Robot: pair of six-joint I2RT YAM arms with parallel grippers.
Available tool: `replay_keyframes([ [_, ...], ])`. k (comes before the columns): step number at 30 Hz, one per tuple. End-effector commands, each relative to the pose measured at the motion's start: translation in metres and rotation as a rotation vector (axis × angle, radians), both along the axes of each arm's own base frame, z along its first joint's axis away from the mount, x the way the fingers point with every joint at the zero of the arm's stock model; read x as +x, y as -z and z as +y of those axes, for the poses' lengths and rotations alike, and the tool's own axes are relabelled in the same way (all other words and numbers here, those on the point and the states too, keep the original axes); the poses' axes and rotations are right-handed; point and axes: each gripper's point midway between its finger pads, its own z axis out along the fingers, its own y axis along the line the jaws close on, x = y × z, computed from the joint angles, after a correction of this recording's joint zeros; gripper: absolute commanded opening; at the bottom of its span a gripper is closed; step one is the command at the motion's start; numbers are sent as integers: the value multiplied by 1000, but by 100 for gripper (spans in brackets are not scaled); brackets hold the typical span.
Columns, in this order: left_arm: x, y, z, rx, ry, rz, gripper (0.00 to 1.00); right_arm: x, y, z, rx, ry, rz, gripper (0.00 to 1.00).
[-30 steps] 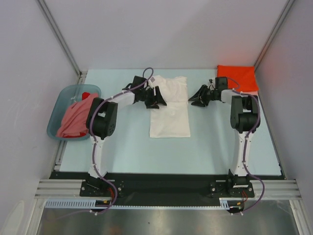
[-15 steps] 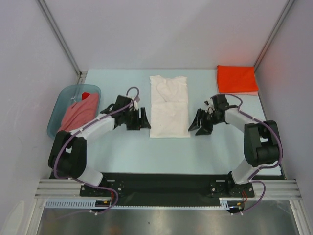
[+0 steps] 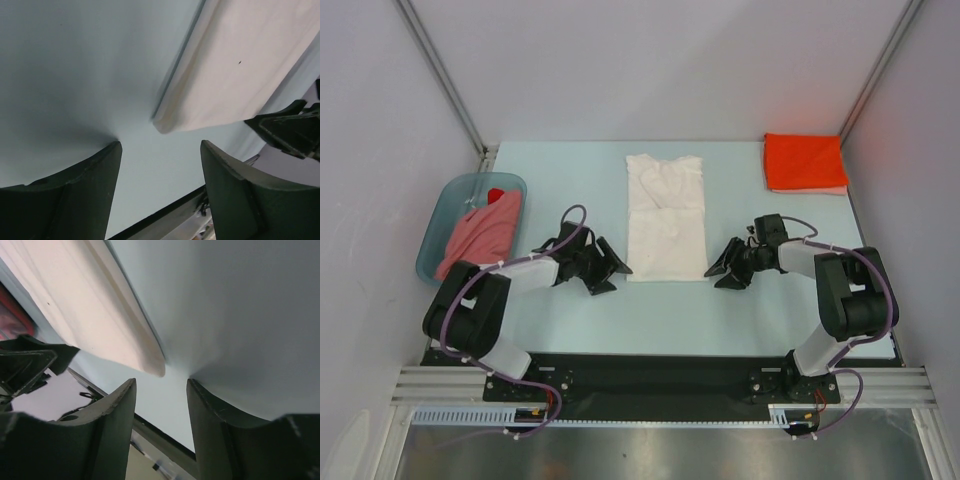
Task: Fold and stack the t-shirts
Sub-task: Fold the tshirt
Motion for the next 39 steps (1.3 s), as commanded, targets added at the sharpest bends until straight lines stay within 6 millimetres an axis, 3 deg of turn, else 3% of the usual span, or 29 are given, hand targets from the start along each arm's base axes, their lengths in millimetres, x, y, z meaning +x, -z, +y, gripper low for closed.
replay_keyframes([
  [1,9,11,-2,-41,-195,83,71,16,4,0,2,122,-2,51],
  [10,-15,50,3,-40,-336,270,64,7,24,2,21,211,50,50],
  [24,-14,60,6,-33,-383,278,53,8,31,1,-18,241,37,42],
  [27,-11,62,5,-28,-371,267,46,9,33,0,-29,233,37,36],
  [30,-8,62,4,-42,-362,247,23,10,36,-2,-46,220,26,24],
  [31,-9,63,4,-43,-349,235,17,12,36,-3,-52,216,17,10],
  [33,-3,61,2,-39,-313,192,0,15,37,-4,-68,185,-8,0],
  [39,9,42,5,35,-195,53,0,8,34,-8,-120,52,-75,0],
])
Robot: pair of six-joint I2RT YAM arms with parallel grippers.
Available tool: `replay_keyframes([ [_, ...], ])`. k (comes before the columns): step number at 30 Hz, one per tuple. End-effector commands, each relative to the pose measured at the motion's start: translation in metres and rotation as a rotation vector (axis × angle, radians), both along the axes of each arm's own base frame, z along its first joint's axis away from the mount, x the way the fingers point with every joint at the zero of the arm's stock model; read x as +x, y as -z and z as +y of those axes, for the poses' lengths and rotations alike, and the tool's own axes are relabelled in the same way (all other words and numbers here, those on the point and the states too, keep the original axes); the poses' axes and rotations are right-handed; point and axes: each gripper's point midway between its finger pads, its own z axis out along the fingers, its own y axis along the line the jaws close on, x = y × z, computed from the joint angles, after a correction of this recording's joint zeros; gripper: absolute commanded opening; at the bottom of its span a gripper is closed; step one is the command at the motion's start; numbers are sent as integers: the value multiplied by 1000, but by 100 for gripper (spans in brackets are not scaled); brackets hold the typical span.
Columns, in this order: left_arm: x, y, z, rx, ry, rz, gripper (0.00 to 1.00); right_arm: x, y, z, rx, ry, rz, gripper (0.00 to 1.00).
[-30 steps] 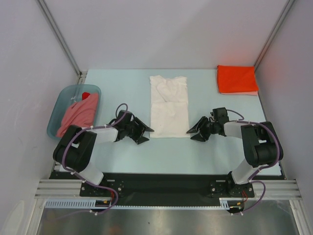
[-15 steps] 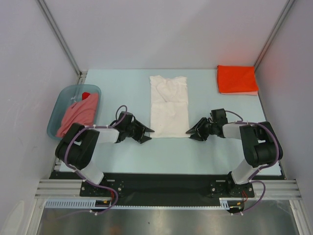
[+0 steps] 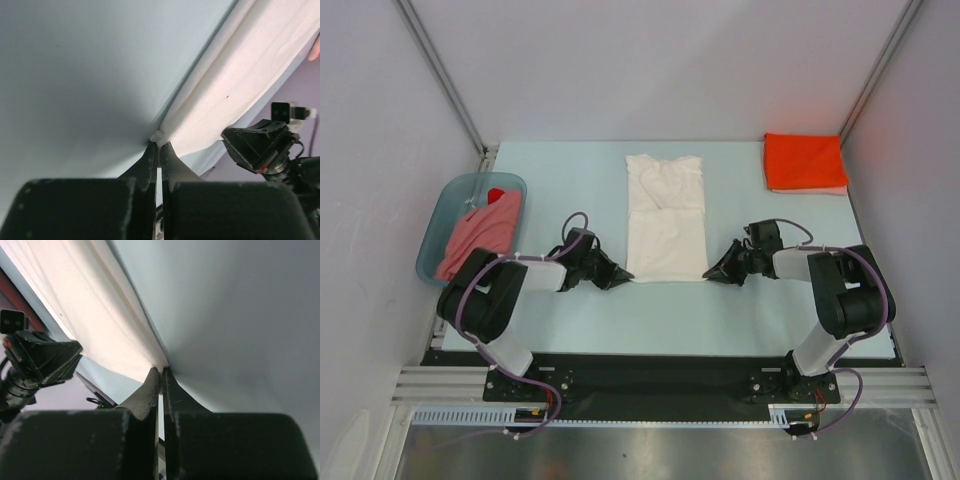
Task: Fold and stack the t-shirts
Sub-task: Fold the tshirt
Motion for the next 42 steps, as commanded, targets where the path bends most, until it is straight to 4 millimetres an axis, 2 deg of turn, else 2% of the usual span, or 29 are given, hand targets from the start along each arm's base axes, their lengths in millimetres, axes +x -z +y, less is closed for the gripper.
replay_keyframes([
  [1,-16,24,28,223,51,-24,0,-13,17,-19,-141,-61,-10,0],
  [2,-16,15,26,224,59,-55,0,-17,14,-16,-129,-72,-17,0],
  [3,-23,12,21,234,94,-73,0,-30,16,-17,-131,-88,-1,0],
  [4,-36,17,24,255,111,-45,0,-33,7,-16,-123,-96,-27,0],
  [6,-47,5,23,258,121,-83,0,-50,6,-17,-122,-111,-12,0],
  [7,-67,11,23,276,150,-64,0,-61,0,-16,-106,-119,-23,0],
  [9,-83,-2,18,271,159,-108,0,-78,-3,-18,-103,-129,-10,0],
  [11,-108,6,24,290,170,-86,0,-97,-3,-22,-112,-140,1,0],
  [12,-110,-5,23,269,141,-115,0,-105,-12,-24,-111,-143,-19,0],
  [13,-132,4,25,287,173,-89,0,-114,-13,-25,-112,-147,-12,0],
  [15,-146,-5,21,227,142,-90,0,-136,-18,-26,-109,-162,-4,0],
  [16,-162,4,25,245,159,-87,0,-145,-20,-24,-107,-172,0,0],
  [18,-181,3,20,220,163,-74,0,-161,-25,-23,-97,-179,-18,0],
  [21,-188,-3,18,207,163,-84,0,-174,-26,-22,-92,-174,-9,0],
  [23,-187,-8,15,207,168,-90,0,-174,-29,-22,-85,-173,-22,0],
  [26,-176,-19,12,220,152,-118,0,-164,-32,-18,-87,-181,-29,0],
  [27,-170,-22,14,230,149,-131,0,-149,-45,-13,-84,-187,-81,0],
  [28,-162,-32,10,220,144,-146,0,-144,-41,-11,-94,-197,-50,0],
  [30,-148,-36,16,251,149,-158,0,-126,-47,-6,-105,-224,-78,0],
  [31,-139,-45,14,242,148,-177,0,-107,-64,-1,-108,-231,-130,0],
  [33,-120,-46,23,264,153,-179,0,-89,-61,2,-138,-246,-105,0],
  [34,-106,-57,22,265,144,-208,0,-76,-67,3,-139,-246,-129,0],
  [36,-87,-57,28,283,166,-202,0,-45,-79,9,-128,-240,-154,0],
  [37,-71,-69,23,270,167,-232,0,-34,-80,9,-133,-244,-156,0],
  [38,-63,-71,24,282,194,-245,0,-13,-95,12,-127,-239,-198,0],
  [39,-44,-75,22,278,188,-237,0,-3,-85,14,-131,-242,-165,0],
  [40,-35,-78,20,280,195,-246,0,9,-86,13,-125,-236,-166,0],
  [41,-25,-82,20,291,211,-265,0,30,-102,17,-120,-238,-216,0],
  [42,-12,-84,23,296,199,-267,0,40,-90,18,-123,-240,-182,0],
])
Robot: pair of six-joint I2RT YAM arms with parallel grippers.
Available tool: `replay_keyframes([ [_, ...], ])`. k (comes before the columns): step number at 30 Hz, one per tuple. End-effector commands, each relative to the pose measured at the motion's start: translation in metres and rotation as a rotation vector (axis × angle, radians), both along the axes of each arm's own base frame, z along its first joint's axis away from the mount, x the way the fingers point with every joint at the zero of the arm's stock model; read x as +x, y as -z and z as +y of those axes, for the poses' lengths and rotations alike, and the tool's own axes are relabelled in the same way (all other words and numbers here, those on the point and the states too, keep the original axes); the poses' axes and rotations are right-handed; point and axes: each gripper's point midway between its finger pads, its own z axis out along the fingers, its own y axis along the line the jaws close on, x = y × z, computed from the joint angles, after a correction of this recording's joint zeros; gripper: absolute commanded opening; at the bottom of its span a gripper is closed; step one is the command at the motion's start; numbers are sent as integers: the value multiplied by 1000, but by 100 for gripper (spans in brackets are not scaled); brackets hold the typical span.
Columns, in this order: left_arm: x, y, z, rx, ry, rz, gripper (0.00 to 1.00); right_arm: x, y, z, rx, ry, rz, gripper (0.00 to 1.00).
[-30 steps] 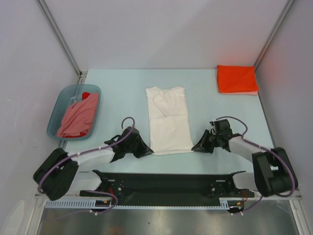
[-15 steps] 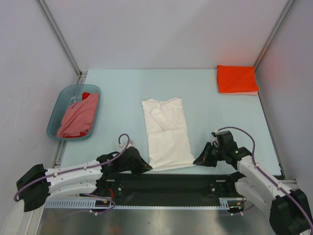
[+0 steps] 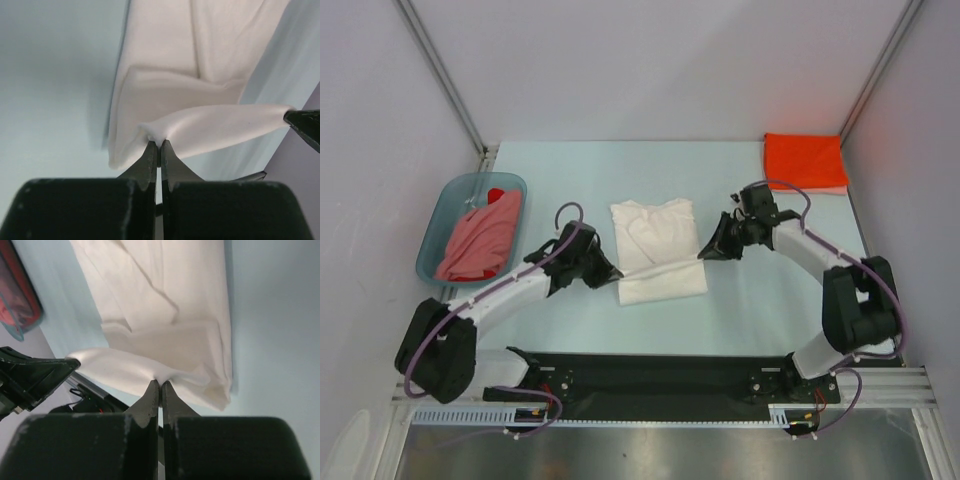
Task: Fold and stack the t-shirts
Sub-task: Fold the tshirt
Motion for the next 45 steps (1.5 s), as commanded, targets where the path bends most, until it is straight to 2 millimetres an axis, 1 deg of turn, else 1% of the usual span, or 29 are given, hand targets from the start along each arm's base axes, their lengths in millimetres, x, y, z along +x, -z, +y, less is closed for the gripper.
replay_keyframes([
  [1,44,-26,-5,25,102,-91,0,54,-10,0,-6,-11,-80,0],
  [2,54,-28,-5,33,110,-97,0,64,-9,1,-6,-14,-83,0],
  [3,66,-31,0,34,94,-101,0,84,-15,4,-1,-16,-96,0],
  [4,83,-37,-5,23,99,-109,0,92,-14,7,4,-22,-92,0],
  [5,92,-39,-4,23,104,-114,0,100,-15,8,4,-24,-94,0],
  [6,103,-40,2,21,88,-112,0,117,-30,11,14,-25,-133,0],
  [7,117,-42,-1,5,94,-114,0,124,-17,12,18,-27,-103,0],
  [9,140,-52,3,-1,78,-145,0,145,-28,16,30,-26,-133,0],
  [10,147,-53,5,-1,76,-148,0,151,-19,18,29,-28,-114,0],
  [11,154,-43,8,3,74,-125,0,157,-18,18,32,-25,-109,0],
  [12,164,-51,7,-8,74,-145,0,162,-18,19,39,-20,-109,0],
  [13,169,-50,8,-11,74,-144,0,174,-28,21,48,-19,-141,0],
  [14,175,-42,11,-18,72,-123,0,179,-20,22,52,-12,-120,0],
  [16,187,-48,13,-26,62,-142,0,193,-27,23,65,-5,-142,0],
  [18,200,-47,15,-31,52,-149,0,201,-18,25,74,-6,-124,0],
  [23,223,-44,17,-50,49,-153,1,228,-22,28,91,13,-141,0],
  [24,229,-49,14,-59,53,-168,0,231,-17,28,97,16,-131,0],
  [25,233,-42,13,-58,55,-158,0,234,-15,28,97,19,-126,0],
  [27,242,-46,13,-64,57,-168,0,241,-12,27,93,25,-126,0],
  [28,245,-40,12,-68,58,-156,0,243,-11,25,94,27,-124,0],
  [31,254,-42,11,-75,59,-164,0,250,-8,23,99,36,-126,0],
  [34,260,-36,12,-79,52,-154,0,256,-2,20,111,39,-122,0],
  [39,268,-26,19,-81,35,-149,2,263,5,19,137,46,-116,0],
  [40,270,-26,19,-80,37,-153,5,265,5,18,139,50,-120,1],
  [41,272,-25,22,-74,32,-152,7,268,8,19,139,52,-122,7],
  [42,276,-23,23,-59,39,-163,14,271,9,17,147,65,-120,10],
  [43,280,-22,25,-45,40,-172,14,275,8,16,151,65,-132,12],
  [44,281,-19,29,-22,38,-160,22,282,3,15,159,74,-147,15],
  [45,294,-31,32,6,34,-200,23,286,7,13,160,78,-144,22],
])
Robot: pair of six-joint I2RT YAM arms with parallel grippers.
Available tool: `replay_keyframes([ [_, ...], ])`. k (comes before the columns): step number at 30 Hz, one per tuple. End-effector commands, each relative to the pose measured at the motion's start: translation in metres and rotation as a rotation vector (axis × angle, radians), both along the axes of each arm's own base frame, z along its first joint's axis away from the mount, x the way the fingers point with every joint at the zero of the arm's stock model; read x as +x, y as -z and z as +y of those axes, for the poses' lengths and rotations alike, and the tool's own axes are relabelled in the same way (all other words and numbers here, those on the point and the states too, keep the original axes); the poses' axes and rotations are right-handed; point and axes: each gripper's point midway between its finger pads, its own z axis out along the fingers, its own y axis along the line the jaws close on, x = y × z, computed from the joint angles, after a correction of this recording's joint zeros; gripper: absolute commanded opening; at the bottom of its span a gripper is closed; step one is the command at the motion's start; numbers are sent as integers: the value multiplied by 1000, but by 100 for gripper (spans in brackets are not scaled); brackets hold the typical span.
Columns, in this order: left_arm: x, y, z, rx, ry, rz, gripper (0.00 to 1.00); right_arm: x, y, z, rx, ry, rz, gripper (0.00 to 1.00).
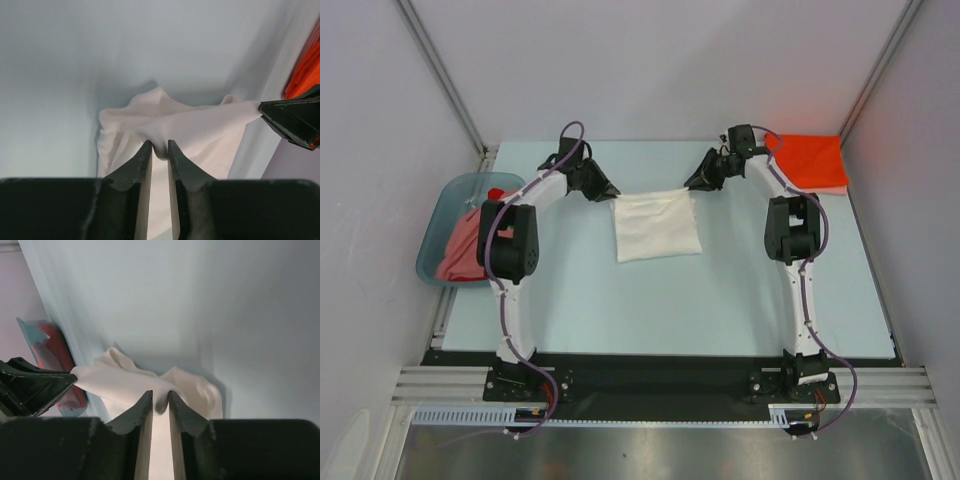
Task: Fold and stack the t-shirts
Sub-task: Fold the tshirt
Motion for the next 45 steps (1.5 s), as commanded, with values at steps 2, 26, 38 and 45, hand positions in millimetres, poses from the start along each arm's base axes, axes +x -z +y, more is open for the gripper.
replay_keyframes([
  [2,38,-32,20,119,20,-129,27,34,-26,-17,29,36,-95,33],
  [26,-30,-9,-75,-262,258,-304,18,-28,-17,81,290,7,-227,8],
  [38,-42,24,-64,-168,307,-250,19,37,41,23,233,148,-202,8],
  [45,-54,-67,-81,-166,437,-366,25,22,-51,6,155,51,-210,9],
])
